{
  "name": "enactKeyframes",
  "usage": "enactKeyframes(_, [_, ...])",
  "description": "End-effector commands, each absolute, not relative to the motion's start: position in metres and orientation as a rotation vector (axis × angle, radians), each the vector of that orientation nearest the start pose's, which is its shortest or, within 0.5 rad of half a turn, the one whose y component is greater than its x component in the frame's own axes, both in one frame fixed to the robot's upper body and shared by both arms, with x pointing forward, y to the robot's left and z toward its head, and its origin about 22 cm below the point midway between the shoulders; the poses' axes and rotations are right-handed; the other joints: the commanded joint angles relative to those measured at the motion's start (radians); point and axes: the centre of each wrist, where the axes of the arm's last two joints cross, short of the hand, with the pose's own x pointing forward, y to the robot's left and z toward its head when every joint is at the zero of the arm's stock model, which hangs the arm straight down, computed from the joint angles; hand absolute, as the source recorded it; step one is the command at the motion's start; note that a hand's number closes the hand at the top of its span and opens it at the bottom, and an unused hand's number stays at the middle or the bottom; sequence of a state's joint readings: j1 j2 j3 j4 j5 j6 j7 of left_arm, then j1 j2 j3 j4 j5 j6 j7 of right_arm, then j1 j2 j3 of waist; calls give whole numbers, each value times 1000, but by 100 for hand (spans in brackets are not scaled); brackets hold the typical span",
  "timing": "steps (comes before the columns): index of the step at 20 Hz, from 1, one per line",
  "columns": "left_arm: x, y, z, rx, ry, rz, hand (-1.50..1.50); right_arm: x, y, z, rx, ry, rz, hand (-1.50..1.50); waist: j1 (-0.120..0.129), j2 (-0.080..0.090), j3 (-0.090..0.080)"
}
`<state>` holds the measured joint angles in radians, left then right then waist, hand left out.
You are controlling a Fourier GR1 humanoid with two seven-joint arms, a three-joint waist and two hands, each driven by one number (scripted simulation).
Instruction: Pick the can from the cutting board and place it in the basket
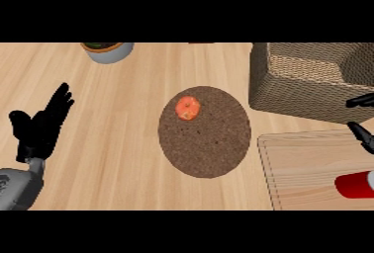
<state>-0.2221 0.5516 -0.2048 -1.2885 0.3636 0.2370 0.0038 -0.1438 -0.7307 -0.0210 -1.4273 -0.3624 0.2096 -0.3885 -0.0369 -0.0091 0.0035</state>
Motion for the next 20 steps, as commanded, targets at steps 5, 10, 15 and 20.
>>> enactKeyframes(5, [288, 318, 34, 215, -1384, -56, 0, 238, -347, 77, -400, -2145, 509, -150, 24, 3, -4])
enactKeyframes(10, [276, 323, 32, 193, -1382, -68, 0, 226, -336, 164, -450, -1909, 536, -150, 30, 1, -7])
enactKeyframes(15, [292, 317, 43, 200, -1375, -47, 0, 219, -362, 210, -747, -1575, 772, -150, 2, 1, -11])
enactKeyframes(20, [285, 317, 32, 211, -1377, -56, 0, 221, -382, 278, -1083, -1301, 781, -150, 13, 4, -9])
